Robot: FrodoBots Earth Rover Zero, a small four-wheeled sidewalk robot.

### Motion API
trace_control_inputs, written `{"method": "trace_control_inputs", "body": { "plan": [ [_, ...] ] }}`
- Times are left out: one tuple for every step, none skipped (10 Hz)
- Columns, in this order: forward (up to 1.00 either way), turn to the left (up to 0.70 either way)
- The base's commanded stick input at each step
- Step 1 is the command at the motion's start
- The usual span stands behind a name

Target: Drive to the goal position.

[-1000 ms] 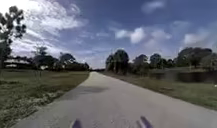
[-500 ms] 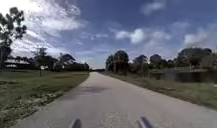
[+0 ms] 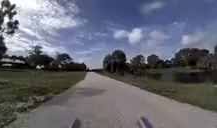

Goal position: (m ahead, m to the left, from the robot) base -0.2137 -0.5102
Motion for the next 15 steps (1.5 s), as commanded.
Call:
{"method": "trace_control_inputs", "body": {
  "plan": [
    [0.42, 0.02],
    [0.06, 0.01],
    [0.06, 0.01],
    [0.06, 0.01],
    [0.06, 0.01],
    [0.06, 0.01],
    [0.06, 0.01],
    [0.06, 0.01],
    [0.06, 0.01],
    [0.06, 0.01],
    [0.06, 0.01],
    [0.06, 0.01],
    [0.06, 0.01],
    [0.06, 0.01],
    [0.06, 0.01]
  ]
}}
